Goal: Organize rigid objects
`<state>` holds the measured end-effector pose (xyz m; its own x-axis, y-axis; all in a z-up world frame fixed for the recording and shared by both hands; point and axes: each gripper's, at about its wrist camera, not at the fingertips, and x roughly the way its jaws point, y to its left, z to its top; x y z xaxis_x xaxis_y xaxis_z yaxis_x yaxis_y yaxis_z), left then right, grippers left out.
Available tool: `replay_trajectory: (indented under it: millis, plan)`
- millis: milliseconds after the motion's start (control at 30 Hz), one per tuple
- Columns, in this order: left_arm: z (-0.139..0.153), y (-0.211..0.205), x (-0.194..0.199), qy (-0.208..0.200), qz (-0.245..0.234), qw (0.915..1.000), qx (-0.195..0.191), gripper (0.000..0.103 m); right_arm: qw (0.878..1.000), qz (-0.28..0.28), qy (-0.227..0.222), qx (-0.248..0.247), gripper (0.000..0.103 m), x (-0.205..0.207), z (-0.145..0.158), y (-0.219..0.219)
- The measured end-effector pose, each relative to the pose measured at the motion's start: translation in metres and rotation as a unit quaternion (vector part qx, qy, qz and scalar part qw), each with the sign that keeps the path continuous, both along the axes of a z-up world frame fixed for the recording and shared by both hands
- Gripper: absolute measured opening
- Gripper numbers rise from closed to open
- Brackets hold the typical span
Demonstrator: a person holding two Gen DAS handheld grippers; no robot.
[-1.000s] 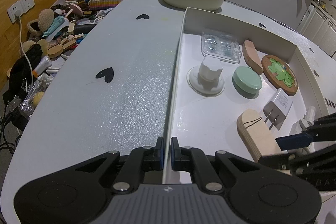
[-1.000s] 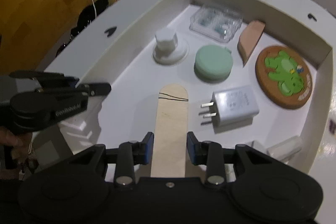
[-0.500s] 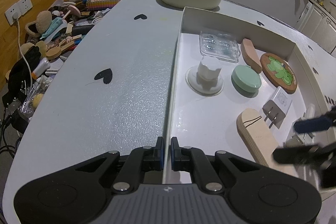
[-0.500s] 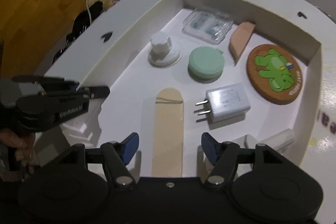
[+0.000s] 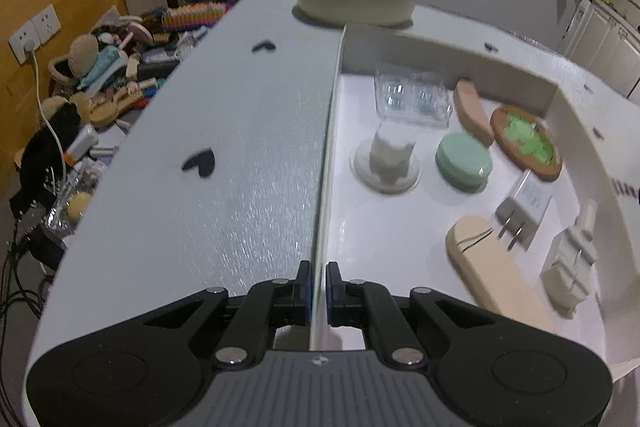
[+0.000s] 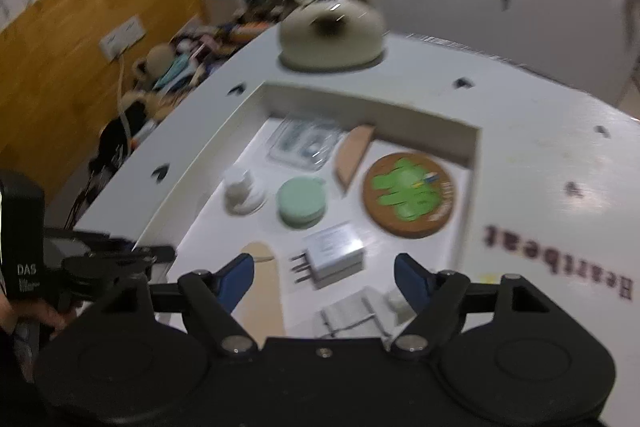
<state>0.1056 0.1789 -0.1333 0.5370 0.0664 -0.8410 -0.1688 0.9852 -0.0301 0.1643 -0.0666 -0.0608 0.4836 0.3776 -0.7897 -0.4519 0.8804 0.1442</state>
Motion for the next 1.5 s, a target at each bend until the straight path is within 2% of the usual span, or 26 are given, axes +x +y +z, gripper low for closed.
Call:
replay_trajectory:
  millis: [133, 200, 267, 433, 500, 567, 633, 767, 833, 1033, 1267, 1500]
  plan:
    - [0.028, -0.003, -0.007, -0.040, 0.002, 0.9992, 0.002, 0.010, 0.999, -0.039, -0.021, 0.013, 0.078, -0.009, 0.011, -0.023]
    - [0.044, -0.005, -0.013, -0.075, -0.004, 0.9972, -0.003, 0.011, 0.998, -0.053, -0.039, 0.016, 0.079, -0.014, 0.015, -0.033]
    - [0.055, -0.010, -0.018, -0.099, -0.006, 0.9951, 0.004, 0.018, 0.996, -0.064, -0.060, 0.018, 0.079, -0.021, 0.017, -0.040]
    - [0.074, -0.026, -0.032, -0.144, -0.011, 0.9894, 0.012, 0.051, 0.990, -0.093, -0.103, 0.030, 0.079, -0.038, 0.017, -0.057]
    - [0.077, -0.033, -0.040, -0.158, -0.012, 0.9872, 0.017, 0.062, 0.986, -0.105, -0.121, 0.040, 0.080, -0.046, 0.018, -0.065]
    - [0.079, -0.038, -0.048, -0.171, -0.015, 0.9850, 0.021, 0.067, 0.984, -0.108, -0.135, 0.047, 0.084, -0.053, 0.019, -0.071]
    - [0.080, -0.042, -0.057, -0.185, -0.015, 0.9823, 0.026, 0.083, 0.981, -0.108, -0.156, 0.047, 0.086, -0.062, 0.020, -0.076]
    - [0.080, -0.048, -0.077, -0.216, -0.020, 0.9757, 0.034, 0.091, 0.974, -0.112, -0.194, 0.044, 0.092, -0.081, 0.017, -0.080]
    - [0.079, -0.050, -0.089, -0.234, -0.021, 0.9715, 0.035, 0.101, 0.970, -0.119, -0.207, 0.044, 0.092, -0.091, 0.013, -0.083]
    - [0.069, -0.057, -0.127, -0.273, -0.022, 0.9611, 0.036, 0.103, 0.959, -0.148, -0.238, 0.040, 0.097, -0.133, -0.007, -0.089]
    - [0.049, -0.060, -0.164, -0.280, -0.036, 0.9590, 0.028, 0.103, 0.950, -0.180, -0.252, 0.046, 0.100, -0.182, -0.026, -0.094]
    - [0.046, -0.061, -0.187, -0.294, -0.046, 0.9541, 0.031, 0.103, 0.945, -0.182, -0.267, 0.044, 0.103, -0.214, -0.030, -0.093]
